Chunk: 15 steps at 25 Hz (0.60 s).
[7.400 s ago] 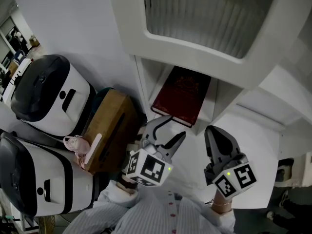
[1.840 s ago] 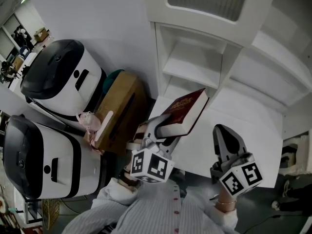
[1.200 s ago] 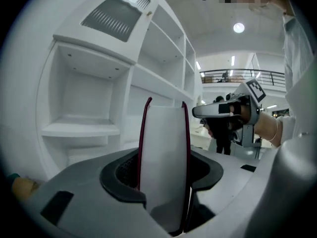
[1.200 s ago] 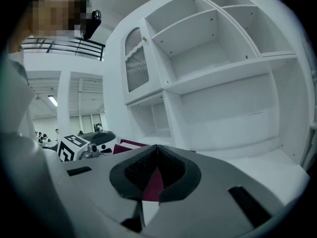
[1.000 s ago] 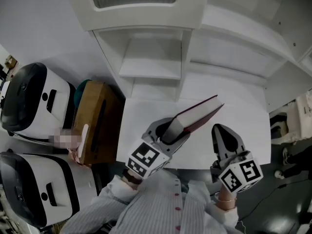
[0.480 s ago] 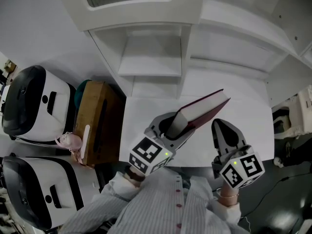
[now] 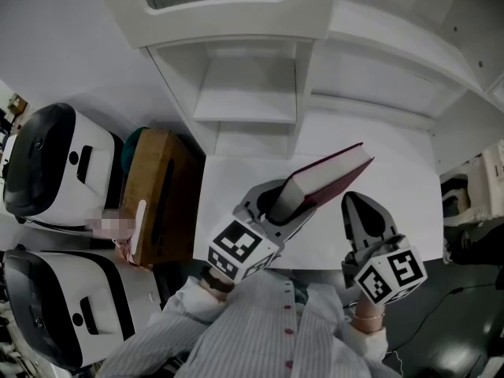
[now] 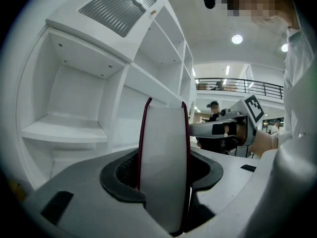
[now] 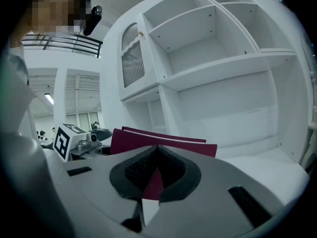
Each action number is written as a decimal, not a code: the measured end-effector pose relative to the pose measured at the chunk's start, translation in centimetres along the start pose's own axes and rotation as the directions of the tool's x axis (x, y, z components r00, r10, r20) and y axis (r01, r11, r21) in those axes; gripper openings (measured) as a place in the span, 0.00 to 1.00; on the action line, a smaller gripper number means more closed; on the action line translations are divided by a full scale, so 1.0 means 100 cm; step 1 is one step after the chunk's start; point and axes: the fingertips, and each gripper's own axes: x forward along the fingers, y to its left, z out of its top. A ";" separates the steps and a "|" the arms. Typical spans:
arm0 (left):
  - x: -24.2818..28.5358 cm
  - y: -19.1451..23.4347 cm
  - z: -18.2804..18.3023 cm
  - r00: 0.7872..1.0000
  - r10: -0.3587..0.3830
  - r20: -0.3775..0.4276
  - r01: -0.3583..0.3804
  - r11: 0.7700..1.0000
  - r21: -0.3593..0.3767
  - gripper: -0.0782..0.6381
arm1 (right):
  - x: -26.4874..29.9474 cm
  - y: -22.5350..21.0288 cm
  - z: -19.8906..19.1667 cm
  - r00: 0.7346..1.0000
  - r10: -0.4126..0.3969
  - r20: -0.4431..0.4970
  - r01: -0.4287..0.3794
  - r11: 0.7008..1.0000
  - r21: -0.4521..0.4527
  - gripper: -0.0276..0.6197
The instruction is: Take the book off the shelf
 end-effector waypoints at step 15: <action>-0.003 0.000 0.001 1.000 0.004 0.000 -0.004 1.000 -0.023 0.43 | -0.001 0.001 -0.004 1.000 0.004 -0.015 -0.004 1.000 -0.002 0.06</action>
